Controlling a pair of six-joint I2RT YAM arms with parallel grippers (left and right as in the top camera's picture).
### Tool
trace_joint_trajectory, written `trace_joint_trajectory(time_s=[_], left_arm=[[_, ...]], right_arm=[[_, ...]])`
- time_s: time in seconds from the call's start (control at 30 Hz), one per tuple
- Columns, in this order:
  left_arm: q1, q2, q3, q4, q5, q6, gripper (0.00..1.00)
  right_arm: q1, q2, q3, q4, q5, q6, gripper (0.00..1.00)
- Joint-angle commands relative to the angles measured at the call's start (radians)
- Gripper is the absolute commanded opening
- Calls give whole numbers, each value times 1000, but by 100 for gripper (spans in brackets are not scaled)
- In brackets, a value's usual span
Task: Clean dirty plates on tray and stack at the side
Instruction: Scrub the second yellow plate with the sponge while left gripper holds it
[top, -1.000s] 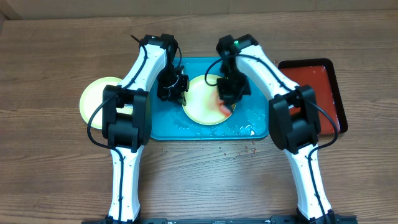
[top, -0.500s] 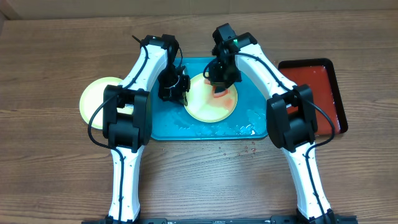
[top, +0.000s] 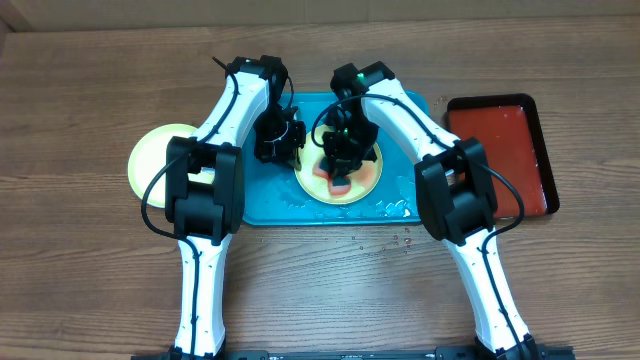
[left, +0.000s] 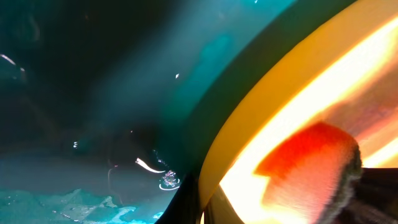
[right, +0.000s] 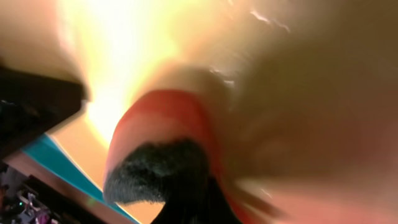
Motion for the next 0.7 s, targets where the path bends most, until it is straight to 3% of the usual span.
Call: trace_joint_trajectory(time_s=[0.0,0.17,0.33,0.67], left_arm=[[-6,61,-30,23,-67,14,4],[-6,61,-30,24,-67,14,4],[-6,61,-30,25,-68,14,4],[-6,61,-30,31,-68,15,4]], right_arm=[[-49,58,3,-49,292,37,4],[-61,55,74,-86,531,111,4],[-54,55,91,10,556,167,4],[-26,55,90,194,72,16,4]])
